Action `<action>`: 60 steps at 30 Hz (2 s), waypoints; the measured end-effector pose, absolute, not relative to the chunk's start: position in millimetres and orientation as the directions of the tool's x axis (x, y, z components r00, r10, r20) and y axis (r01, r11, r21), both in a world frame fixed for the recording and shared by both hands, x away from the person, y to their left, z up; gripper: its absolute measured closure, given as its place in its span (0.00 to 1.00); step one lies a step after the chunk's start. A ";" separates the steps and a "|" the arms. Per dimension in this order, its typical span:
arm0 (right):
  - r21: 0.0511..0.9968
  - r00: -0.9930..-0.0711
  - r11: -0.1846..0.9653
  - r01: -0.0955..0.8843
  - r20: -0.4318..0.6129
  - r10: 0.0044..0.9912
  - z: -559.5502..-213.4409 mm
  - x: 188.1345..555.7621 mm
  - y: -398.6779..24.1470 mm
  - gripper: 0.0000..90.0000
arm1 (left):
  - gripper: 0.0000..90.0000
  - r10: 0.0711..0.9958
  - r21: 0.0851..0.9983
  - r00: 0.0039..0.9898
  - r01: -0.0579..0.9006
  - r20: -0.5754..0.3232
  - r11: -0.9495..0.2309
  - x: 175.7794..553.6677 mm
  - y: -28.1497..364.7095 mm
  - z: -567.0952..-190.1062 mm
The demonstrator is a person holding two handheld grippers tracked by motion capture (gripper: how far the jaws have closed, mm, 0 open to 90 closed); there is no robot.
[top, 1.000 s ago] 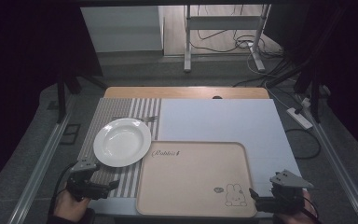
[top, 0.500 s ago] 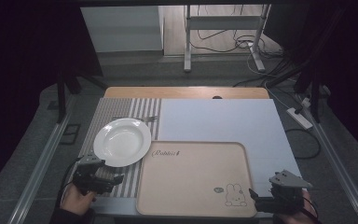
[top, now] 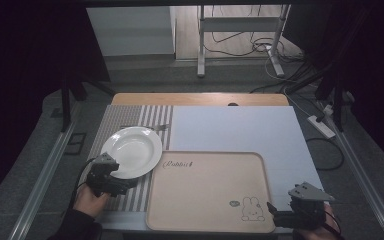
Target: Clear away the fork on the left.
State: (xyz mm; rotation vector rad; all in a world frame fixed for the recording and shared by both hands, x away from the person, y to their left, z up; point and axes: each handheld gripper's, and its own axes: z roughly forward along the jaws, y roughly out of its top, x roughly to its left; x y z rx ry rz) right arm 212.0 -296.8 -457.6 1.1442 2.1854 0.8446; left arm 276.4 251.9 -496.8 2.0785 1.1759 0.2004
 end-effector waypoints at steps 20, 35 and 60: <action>0.722 -0.509 0.459 0.518 -0.171 0.844 -458.1 212.3 -295.7 0.00 | 0.00 0.798 0.630 0.573 0.693 -0.186 -0.351 329.5 233.0 -502.3; 0.717 -0.515 0.467 0.518 -0.175 0.839 -458.2 212.2 -295.0 0.00 | 0.00 0.757 0.641 0.626 0.662 -0.188 -0.388 370.9 212.5 -501.0; 0.707 -0.524 0.479 0.519 -0.179 0.833 -458.9 212.7 -294.0 0.00 | 0.16 0.734 0.619 0.667 0.633 -0.130 -0.465 429.3 185.7 -501.9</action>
